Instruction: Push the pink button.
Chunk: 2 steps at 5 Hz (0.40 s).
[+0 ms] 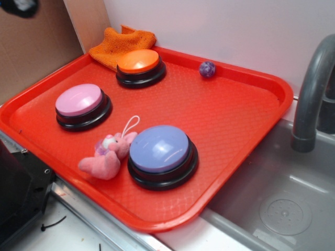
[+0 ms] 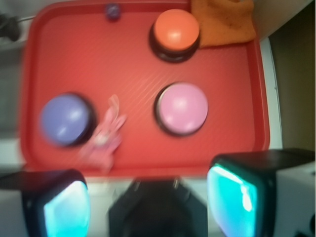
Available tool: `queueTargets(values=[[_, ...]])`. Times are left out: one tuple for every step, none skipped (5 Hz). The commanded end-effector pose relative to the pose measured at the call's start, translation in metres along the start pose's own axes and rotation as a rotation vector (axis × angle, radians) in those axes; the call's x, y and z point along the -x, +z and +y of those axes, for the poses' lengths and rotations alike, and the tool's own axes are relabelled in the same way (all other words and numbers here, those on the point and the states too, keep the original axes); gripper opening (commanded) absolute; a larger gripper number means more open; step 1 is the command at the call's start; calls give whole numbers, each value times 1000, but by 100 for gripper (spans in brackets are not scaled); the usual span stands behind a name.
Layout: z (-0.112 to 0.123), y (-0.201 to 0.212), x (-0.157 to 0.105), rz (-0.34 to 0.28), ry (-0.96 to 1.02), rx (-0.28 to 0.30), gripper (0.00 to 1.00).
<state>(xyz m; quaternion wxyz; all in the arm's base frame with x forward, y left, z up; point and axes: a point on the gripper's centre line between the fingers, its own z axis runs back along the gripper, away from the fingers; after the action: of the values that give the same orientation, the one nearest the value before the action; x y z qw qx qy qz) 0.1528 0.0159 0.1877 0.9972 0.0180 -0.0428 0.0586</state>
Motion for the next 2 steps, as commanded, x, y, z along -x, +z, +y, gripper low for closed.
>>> queueTargets(values=[[28,-60,-21,-57,144,-43,100],[25,-88,-23,-18,135,-83,100]])
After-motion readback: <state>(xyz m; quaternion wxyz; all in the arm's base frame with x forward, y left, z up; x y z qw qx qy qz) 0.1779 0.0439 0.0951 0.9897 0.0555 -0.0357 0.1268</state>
